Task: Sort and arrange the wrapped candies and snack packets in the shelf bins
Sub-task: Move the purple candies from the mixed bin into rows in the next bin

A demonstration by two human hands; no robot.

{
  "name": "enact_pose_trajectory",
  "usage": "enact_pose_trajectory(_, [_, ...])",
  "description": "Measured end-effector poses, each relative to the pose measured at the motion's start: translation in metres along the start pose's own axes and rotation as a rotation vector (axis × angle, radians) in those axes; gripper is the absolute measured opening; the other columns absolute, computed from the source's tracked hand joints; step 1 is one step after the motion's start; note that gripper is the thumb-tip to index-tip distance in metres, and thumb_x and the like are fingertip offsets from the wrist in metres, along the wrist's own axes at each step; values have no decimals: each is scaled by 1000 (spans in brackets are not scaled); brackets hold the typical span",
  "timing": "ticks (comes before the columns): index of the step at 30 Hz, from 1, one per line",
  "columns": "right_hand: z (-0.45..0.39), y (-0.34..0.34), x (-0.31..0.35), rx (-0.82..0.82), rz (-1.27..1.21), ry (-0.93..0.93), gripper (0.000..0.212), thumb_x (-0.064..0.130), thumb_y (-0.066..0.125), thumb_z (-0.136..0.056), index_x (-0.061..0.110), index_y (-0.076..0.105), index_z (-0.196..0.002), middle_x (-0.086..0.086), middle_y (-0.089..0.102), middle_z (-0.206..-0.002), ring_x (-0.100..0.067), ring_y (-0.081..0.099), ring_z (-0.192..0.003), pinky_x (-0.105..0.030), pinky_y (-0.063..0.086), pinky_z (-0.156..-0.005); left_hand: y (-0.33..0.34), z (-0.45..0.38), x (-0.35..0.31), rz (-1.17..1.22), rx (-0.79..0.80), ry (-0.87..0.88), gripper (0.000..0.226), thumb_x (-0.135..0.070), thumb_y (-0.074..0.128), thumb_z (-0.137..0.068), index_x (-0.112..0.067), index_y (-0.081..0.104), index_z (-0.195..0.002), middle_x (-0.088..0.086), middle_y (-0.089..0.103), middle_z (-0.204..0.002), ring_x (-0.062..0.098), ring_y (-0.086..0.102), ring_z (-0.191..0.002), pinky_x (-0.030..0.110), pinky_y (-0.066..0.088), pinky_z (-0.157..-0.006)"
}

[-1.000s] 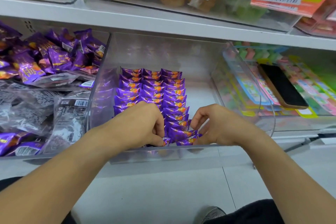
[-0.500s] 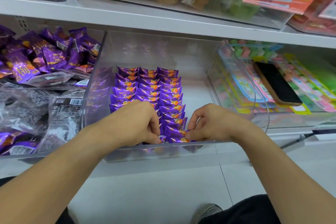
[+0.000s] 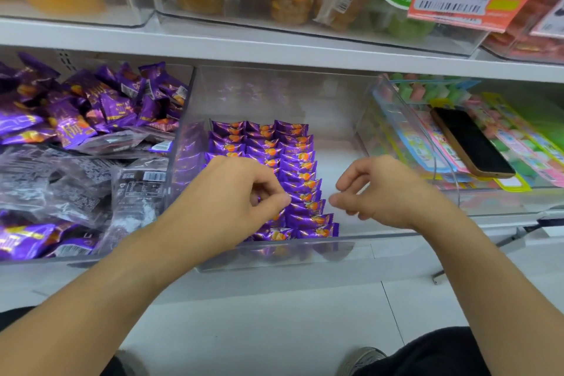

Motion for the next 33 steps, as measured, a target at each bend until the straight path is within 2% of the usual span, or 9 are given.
enact_pose_trajectory(4, [31, -7, 69, -256, -242, -365, 15, 18, 81, -80, 21, 67, -75, 3, 69, -68, -15, 65, -61, -28, 54, -61, -61, 28, -4, 107, -219, 59, 17, -30, 74, -85, -25, 71, -69, -13, 61, -66, 8, 53, -57, 7, 34, -55])
enact_pose_trajectory(8, [73, 34, 145, -224, -351, -709, 14, 8, 76, -84, 19, 67, -83, 7, 67, -76, -15, 64, -68, -22, 52, -65, -119, 55, 32, 41, -346, -2, 15, -32, 72, -85, -26, 69, -71, -10, 61, -69, 4, 52, -58, 7, 36, -56])
enact_pose_trajectory(10, [80, 55, 178, -196, -293, -812, 11, 9, 75, -84, 17, 68, -88, 10, 66, -80, -11, 64, -71, -19, 51, -68, -137, 64, 68, -56, -341, -98, 12, -29, 74, -84, -28, 69, -73, -10, 60, -64, 2, 54, -60, 5, 37, -59])
enact_pose_trajectory(12, [77, 74, 210, -181, -180, -881, 13, 12, 75, -83, 16, 68, -93, 9, 64, -83, -3, 60, -74, -12, 46, -71, -151, 71, 103, -146, -327, -169, 6, -28, 77, -82, -27, 71, -84, -12, 64, -77, -1, 58, -69, 2, 37, -67])
enact_pose_trajectory(15, [47, 91, 249, -184, -60, -849, 17, 19, 75, -83, 15, 68, -98, 6, 66, -87, -1, 58, -76, -9, 43, -73, -173, 66, 153, -256, -391, -237, 27, -30, 77, -81, -19, 72, -105, 4, 65, -100, 18, 61, -90, 22, 42, -84])
enact_pose_trajectory(18, [-2, 105, 284, -230, 122, -755, 25, 24, 72, -85, 13, 67, -107, -3, 69, -96, -19, 63, -89, -33, 50, -85, -180, 48, 189, -332, -381, -262, 45, -28, 74, -82, -14, 64, -124, 16, 63, -117, 36, 57, -108, 39, 43, -96])
enact_pose_trajectory(22, [-62, 119, 308, -231, 329, -612, 47, 31, 70, -87, 11, 59, -127, -13, 64, -122, -32, 58, -113, -34, 47, -90, -163, 31, 210, -428, -273, -298, 64, -34, 68, -88, -20, 44, -145, 12, 56, -138, 36, 49, -126, 43, 38, -102])
enact_pose_trajectory(27, [-89, 123, 318, -239, 526, -549, 70, 38, 76, -83, 24, 46, -144, -9, 55, -137, -31, 51, -125, -31, 43, -93, -174, 27, 216, -421, -351, -375, 62, -39, 77, -80, -23, 55, -136, 10, 57, -132, 33, 45, -123, 42, 36, -98])
enact_pose_trajectory(33, [-106, 130, 309, -301, 555, -553, 51, 47, 74, -79, 33, 58, -125, -2, 57, -132, -29, 44, -126, -32, 34, -89, -191, 51, 209, -102, -520, -292, 32, -34, 87, -70, -21, 72, -96, 5, 60, -102, 24, 53, -100, 35, 43, -82])
Point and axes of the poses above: each hand's wrist, its own z-axis away from the middle knuckle, its own y-axis out of the palm, x = y × z, the point moved 10 cm from there along -z, towards the middle knuckle
